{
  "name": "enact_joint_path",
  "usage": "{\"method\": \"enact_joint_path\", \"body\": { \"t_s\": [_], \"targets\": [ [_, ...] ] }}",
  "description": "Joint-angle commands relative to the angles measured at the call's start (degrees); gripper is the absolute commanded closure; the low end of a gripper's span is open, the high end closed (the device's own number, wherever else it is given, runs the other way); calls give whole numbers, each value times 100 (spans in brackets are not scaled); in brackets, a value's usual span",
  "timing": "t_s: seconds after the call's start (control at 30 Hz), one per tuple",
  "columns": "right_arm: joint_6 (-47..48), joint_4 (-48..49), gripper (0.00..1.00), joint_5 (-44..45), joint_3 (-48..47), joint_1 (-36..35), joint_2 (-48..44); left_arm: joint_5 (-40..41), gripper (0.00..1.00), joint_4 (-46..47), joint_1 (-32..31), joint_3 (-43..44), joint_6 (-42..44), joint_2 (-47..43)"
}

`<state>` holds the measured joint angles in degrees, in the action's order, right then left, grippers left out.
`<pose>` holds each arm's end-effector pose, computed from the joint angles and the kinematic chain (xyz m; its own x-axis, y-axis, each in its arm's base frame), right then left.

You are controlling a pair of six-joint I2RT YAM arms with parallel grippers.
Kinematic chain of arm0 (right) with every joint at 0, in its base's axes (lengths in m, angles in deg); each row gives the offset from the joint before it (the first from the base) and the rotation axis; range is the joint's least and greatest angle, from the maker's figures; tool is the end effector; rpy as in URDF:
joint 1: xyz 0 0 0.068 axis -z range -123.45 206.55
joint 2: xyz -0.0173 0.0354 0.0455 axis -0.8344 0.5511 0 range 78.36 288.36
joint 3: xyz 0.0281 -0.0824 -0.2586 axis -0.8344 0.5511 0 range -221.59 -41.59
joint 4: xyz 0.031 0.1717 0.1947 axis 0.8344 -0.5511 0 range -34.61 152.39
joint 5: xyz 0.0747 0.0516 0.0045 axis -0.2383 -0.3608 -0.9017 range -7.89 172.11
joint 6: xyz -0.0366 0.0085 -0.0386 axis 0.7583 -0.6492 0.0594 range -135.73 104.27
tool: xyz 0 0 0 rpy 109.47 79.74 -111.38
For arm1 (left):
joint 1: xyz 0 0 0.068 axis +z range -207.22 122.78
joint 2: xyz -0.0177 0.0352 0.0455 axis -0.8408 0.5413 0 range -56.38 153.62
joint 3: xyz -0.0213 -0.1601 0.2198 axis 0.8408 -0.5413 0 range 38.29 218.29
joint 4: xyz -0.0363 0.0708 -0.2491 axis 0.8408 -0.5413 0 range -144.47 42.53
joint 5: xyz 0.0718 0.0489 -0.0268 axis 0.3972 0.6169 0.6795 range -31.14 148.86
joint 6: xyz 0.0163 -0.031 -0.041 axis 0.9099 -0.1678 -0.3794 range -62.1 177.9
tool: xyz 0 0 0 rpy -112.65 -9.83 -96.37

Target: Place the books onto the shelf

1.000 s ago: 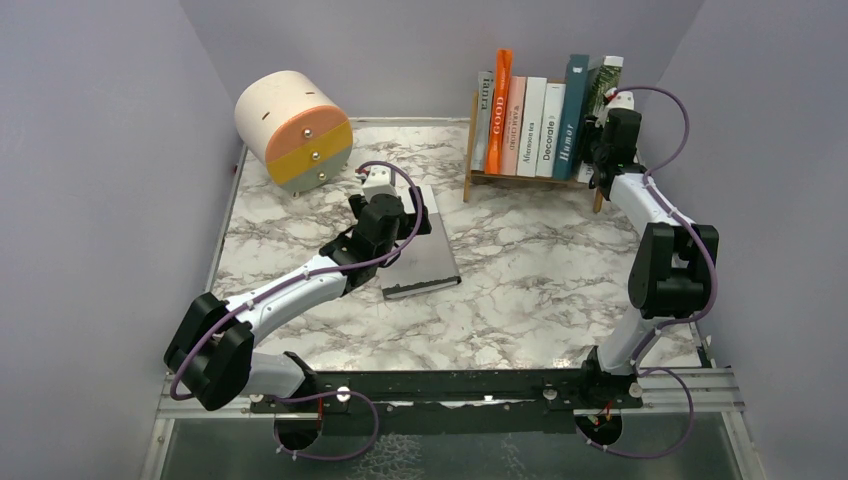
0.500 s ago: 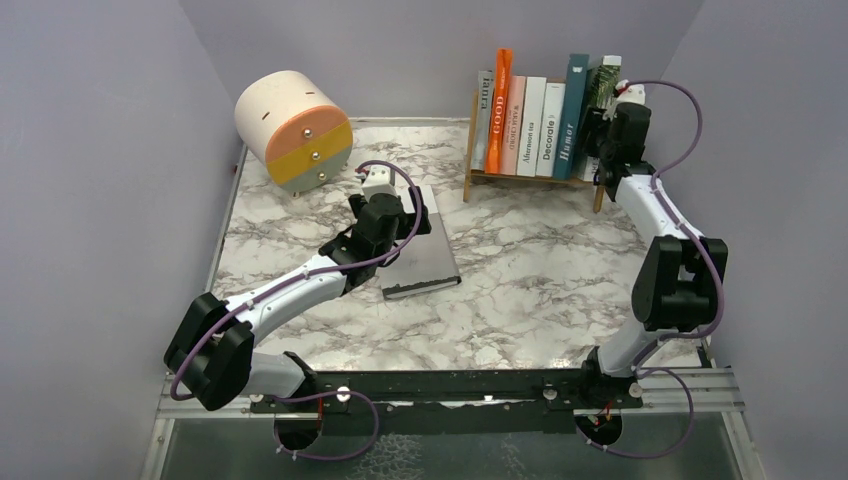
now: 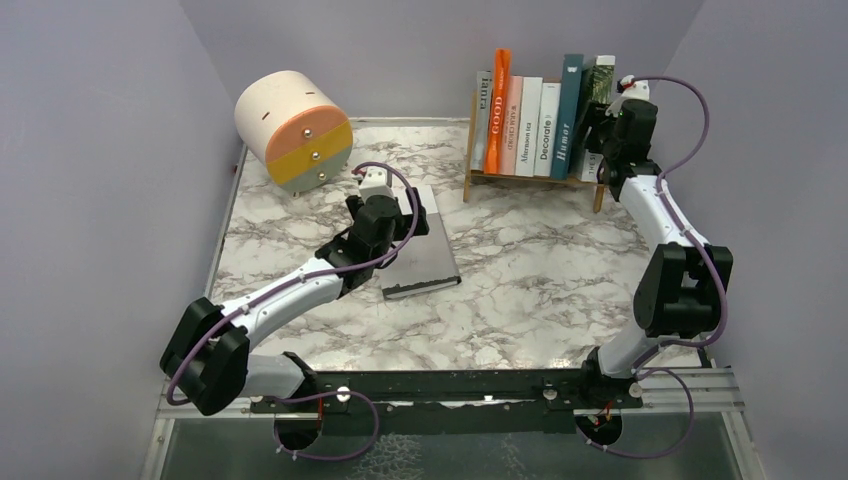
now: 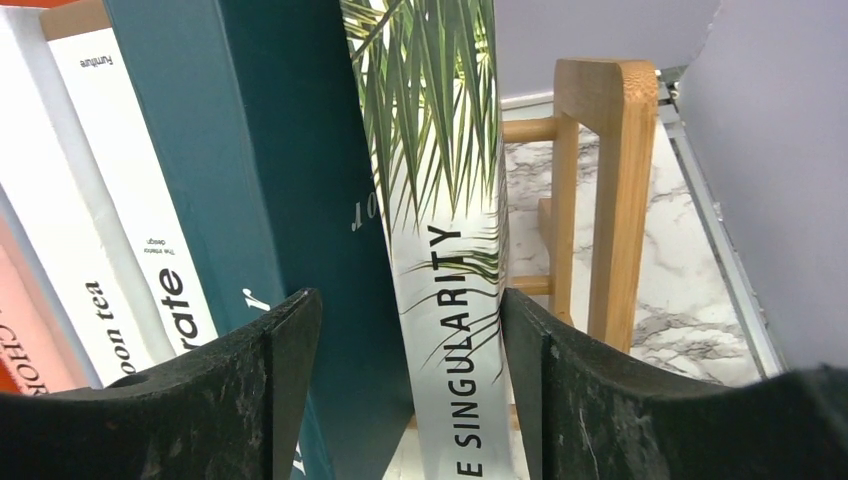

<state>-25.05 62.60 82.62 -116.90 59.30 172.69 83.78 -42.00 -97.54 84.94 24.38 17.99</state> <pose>0.3944 -0.0193 0.3183 -0.3087 0.1770 -0.9345 0.1077 0.9827 0.1506 0.2325 -0.1775 0.2666 -0.4003 -0.3169 -0.8598 0.0819 0.9222 -0.3780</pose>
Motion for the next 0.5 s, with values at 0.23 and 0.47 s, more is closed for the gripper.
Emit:
{"method": "enact_joint_path", "body": {
  "t_s": [0.23,0.47],
  "targets": [
    [-522,60,34,-1398,-184,-36,96,-9,2,94,75,-104,29,-268],
    [-709,61,34,-1802,-248,-28,216,-16,2,93,111,-160,29,-324]
  ]
}}
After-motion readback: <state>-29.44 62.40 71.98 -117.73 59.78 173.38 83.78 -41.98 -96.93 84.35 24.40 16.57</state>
